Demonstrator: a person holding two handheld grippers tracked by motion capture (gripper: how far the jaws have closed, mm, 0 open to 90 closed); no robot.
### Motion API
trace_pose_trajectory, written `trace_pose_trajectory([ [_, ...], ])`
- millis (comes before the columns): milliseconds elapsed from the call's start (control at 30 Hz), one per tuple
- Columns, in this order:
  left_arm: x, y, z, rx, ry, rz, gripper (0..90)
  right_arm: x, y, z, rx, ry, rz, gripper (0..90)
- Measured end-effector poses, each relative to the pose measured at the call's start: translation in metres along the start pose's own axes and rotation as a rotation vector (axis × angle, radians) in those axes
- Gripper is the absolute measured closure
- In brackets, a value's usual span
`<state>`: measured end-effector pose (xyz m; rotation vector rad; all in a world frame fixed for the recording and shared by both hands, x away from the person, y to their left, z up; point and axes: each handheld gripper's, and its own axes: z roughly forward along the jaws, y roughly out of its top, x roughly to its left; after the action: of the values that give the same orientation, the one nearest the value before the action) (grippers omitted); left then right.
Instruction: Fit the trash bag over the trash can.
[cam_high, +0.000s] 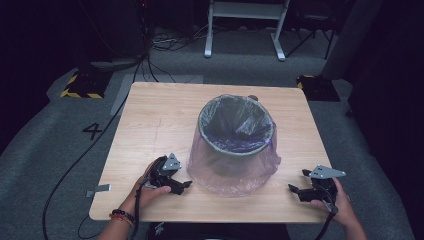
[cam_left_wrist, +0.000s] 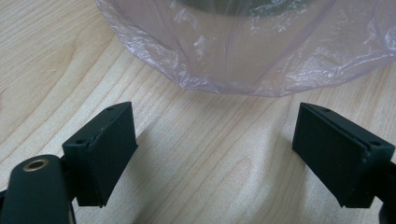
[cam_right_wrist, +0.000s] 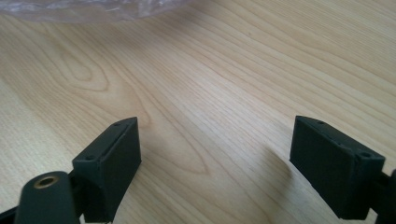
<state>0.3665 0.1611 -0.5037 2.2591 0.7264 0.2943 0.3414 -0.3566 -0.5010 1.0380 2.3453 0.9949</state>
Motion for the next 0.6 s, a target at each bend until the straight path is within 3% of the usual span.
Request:
trace_pose_trajectory([
  [200, 0.0003, 0.0001, 0.0002, 0.000, -0.004, 0.002, 13.4, -0.0045, -0.0041, -0.0002, 0.004, -0.005, 0.083, 14.1],
  [600, 0.0005, 0.0007, 0.0007, 0.002, -0.005, 0.005, 12.9, -0.0055, -0.0020, 0.0023, 0.006, -0.004, 0.084, 13.0],
])
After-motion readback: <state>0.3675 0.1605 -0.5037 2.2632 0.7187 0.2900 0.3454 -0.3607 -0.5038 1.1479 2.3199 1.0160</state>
